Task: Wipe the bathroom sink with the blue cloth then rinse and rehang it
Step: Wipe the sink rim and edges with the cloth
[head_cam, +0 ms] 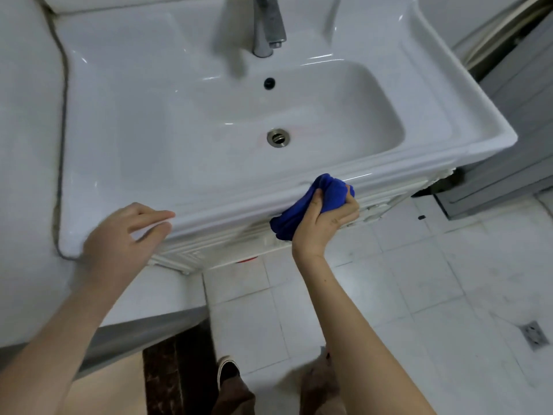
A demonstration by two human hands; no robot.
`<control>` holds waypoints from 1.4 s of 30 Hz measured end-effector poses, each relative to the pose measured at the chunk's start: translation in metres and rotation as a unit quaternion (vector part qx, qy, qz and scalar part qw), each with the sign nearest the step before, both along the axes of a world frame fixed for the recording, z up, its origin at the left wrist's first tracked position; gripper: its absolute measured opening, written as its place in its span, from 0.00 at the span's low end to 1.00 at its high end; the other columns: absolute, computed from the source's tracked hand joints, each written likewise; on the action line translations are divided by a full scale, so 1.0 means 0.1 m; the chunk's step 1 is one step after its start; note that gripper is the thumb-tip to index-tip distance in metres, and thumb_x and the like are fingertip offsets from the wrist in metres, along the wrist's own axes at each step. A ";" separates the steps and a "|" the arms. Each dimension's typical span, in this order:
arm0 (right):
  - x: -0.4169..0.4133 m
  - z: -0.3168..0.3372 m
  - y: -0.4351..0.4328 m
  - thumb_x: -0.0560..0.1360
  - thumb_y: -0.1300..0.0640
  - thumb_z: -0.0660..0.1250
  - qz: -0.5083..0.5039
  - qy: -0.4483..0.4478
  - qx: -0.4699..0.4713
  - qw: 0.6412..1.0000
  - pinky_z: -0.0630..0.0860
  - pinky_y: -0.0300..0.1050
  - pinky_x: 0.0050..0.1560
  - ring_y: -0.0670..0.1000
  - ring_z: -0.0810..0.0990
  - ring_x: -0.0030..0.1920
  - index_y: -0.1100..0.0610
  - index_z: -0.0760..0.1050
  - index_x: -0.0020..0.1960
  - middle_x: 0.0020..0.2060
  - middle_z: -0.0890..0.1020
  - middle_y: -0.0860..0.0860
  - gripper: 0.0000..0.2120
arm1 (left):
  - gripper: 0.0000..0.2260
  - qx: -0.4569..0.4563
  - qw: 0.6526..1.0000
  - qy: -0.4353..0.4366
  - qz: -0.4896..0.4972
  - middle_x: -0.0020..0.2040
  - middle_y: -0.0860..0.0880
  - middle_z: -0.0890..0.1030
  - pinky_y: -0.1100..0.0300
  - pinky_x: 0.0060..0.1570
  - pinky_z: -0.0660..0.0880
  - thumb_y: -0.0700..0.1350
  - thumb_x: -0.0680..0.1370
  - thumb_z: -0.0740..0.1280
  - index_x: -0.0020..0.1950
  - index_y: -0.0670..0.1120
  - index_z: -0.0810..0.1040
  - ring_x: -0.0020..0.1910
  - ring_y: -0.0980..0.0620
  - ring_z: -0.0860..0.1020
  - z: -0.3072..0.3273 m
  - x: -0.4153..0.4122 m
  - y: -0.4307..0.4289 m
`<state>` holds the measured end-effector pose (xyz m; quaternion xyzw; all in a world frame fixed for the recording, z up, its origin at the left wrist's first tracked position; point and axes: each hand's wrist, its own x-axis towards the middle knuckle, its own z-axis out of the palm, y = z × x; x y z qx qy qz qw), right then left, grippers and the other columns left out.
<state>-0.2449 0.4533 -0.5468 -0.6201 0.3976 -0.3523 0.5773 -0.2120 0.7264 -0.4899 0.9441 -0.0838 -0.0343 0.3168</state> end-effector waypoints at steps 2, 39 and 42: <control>0.00 0.02 -0.38 0.79 0.64 0.64 -0.007 0.016 -0.009 1.000 0.62 0.20 0.58 0.43 0.66 0.57 0.67 0.62 0.66 0.59 0.62 0.54 0.19 | 0.06 -0.013 1.000 0.011 0.010 0.48 0.58 0.80 0.76 0.43 0.65 0.47 0.78 0.70 0.51 0.56 0.84 0.49 0.59 0.76 0.01 -0.01 -0.02; 0.10 0.11 1.97 0.77 0.55 0.63 0.041 -0.002 0.058 0.997 0.68 0.36 0.66 0.59 0.64 0.70 0.71 0.60 0.66 0.60 0.61 0.57 0.25 | 0.08 -0.007 0.999 -0.024 0.043 0.41 0.58 0.80 0.59 0.37 0.73 0.52 0.75 0.66 0.45 0.56 0.85 0.44 0.58 0.78 -0.04 0.08 -0.08; 0.06 0.12 1.93 0.78 0.62 0.65 0.066 0.033 0.075 0.994 0.70 0.37 0.63 0.59 0.67 0.67 0.71 0.59 0.67 0.61 0.62 0.60 0.24 | 0.07 0.008 0.999 -0.030 0.037 0.42 0.58 0.80 0.60 0.37 0.73 0.51 0.76 0.67 0.45 0.57 0.85 0.44 0.58 0.77 -0.04 0.08 -0.08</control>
